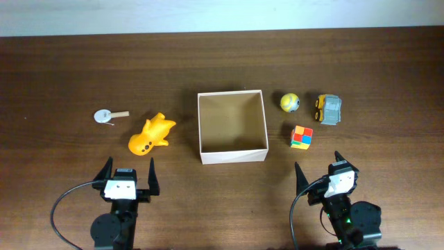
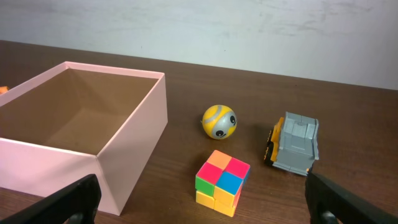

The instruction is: Pack container

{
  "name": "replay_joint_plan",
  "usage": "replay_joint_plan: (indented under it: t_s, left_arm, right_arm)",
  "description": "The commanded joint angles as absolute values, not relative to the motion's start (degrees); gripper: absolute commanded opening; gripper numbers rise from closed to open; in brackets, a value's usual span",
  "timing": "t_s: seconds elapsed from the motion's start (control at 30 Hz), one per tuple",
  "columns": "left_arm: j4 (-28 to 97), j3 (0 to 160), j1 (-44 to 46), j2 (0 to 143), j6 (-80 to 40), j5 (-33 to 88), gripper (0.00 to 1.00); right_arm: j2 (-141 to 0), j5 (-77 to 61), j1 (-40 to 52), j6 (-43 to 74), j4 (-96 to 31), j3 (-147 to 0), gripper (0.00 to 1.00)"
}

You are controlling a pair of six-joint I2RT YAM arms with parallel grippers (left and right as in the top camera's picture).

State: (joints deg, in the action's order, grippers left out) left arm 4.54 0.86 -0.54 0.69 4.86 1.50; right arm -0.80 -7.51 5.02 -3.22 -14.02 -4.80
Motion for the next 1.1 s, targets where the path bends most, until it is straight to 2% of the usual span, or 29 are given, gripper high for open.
replay_joint_plan:
  t_s: [0.0, 0.33, 0.47, 1.07]
  left_arm:
    - [4.7, 0.5, -0.9, 0.3, 4.8, 1.3, 0.99]
    - [4.7, 0.5, -0.9, 0.3, 4.8, 1.3, 0.99]
    - [4.7, 0.5, -0.9, 0.3, 4.8, 1.3, 0.99]
    - [4.7, 0.5, -0.9, 0.3, 4.8, 1.3, 0.99]
  right_arm:
    - [-0.3, -6.8, 4.8, -3.2, -14.0, -4.3, 0.99]
    - [-0.3, -6.9, 4.8, -2.8, -12.3, -4.3, 0.99]
    - [-0.3, -7.6, 4.8, 3.7, -10.7, -4.3, 0.99]
    - [-0.4, -10.9, 4.8, 3.7, -13.7, -4.3, 0.99]
